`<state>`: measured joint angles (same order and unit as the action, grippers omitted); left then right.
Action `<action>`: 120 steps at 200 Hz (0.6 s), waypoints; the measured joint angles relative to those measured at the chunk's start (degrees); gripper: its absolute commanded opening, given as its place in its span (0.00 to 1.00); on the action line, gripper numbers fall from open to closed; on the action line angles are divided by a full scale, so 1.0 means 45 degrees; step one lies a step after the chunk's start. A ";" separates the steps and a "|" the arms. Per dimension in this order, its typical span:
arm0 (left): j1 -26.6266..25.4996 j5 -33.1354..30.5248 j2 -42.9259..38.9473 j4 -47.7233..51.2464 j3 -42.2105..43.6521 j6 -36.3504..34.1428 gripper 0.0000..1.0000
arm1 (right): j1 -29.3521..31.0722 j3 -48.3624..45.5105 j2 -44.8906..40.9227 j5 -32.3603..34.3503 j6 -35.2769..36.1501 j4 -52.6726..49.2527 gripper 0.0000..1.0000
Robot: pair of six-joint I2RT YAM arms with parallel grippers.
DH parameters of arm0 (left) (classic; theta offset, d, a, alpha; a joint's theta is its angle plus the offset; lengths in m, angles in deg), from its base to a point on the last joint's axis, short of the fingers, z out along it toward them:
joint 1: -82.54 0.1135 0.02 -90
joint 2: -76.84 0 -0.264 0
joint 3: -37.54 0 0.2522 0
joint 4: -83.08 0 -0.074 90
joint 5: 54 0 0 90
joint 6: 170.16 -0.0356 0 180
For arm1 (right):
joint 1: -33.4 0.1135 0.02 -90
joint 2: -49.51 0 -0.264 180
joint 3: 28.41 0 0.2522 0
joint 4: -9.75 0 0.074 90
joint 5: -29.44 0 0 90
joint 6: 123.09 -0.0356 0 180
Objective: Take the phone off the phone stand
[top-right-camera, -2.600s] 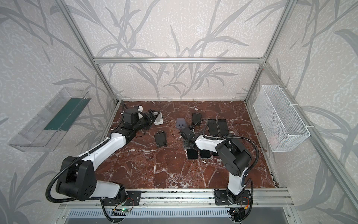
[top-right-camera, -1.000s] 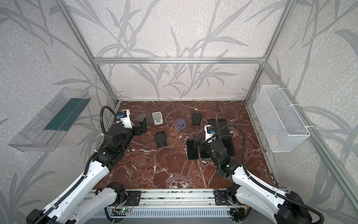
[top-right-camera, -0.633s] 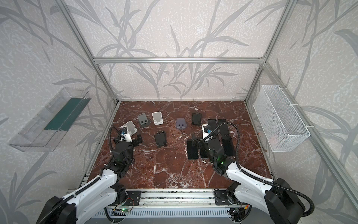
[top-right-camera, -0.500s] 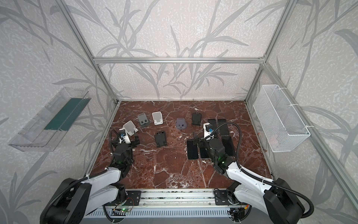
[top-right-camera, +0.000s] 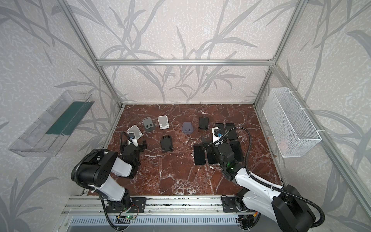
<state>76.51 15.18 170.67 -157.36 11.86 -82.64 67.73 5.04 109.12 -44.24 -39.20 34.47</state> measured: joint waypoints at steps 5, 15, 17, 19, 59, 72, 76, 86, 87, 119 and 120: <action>0.0126 0.0136 -0.0073 0.0117 -0.0097 0.0063 0.99 | -0.0005 -0.0039 0.0000 -0.0015 0.0097 0.0034 0.99; 0.0510 0.0559 -0.0277 0.0593 -0.0369 0.0257 0.99 | -0.0015 -0.0073 0.0005 -0.0063 0.0355 0.0073 0.99; 0.0583 0.0617 -0.0296 0.0675 -0.0423 0.0296 0.99 | -0.0019 -0.0078 0.0005 -0.0068 0.0423 0.0078 0.99; 0.0699 0.0719 -0.0345 0.0811 -0.0495 0.0389 0.99 | -0.0019 -0.0078 0.0005 -0.0068 0.0461 0.0083 0.99; 0.2132 0.2424 -0.0782 0.2739 -0.1671 0.1341 0.99 | -0.0034 -0.0078 -0.0107 -0.0078 0.1579 0.0175 0.99; 0.2152 0.2735 -0.0787 0.3055 -0.1666 0.1477 0.99 | -0.0058 -0.0078 -0.0272 -0.0063 0.1836 0.0151 0.99; 0.2152 0.2832 -0.0787 0.3157 -0.1666 0.1496 0.99 | -0.0068 -0.0078 -0.0330 -0.0058 0.1909 0.0155 0.99; 0.2152 0.2963 -0.0787 0.3269 -0.1661 0.1579 0.99 | -0.0121 -0.0078 -0.0447 -0.0015 0.2103 0.0155 0.99; 0.2152 0.2968 -0.0787 0.3269 -0.1661 0.1583 0.99 | -0.0121 -0.0078 -0.0457 -0.0010 0.2118 0.0151 0.99; 0.2152 0.3055 -0.0787 0.3449 -0.1661 0.1695 0.99 | -0.0432 -0.0083 -0.0491 0.0325 0.2841 0.0151 0.99; 0.2152 0.3055 -0.0787 0.3453 -0.1661 0.1695 0.99 | -0.0457 -0.0083 -0.0486 0.0335 0.2890 0.0155 0.99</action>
<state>86.20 28.93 167.12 -141.81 4.38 -75.01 65.67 4.67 106.94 -42.73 -26.20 35.17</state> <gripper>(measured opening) 0.991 0.991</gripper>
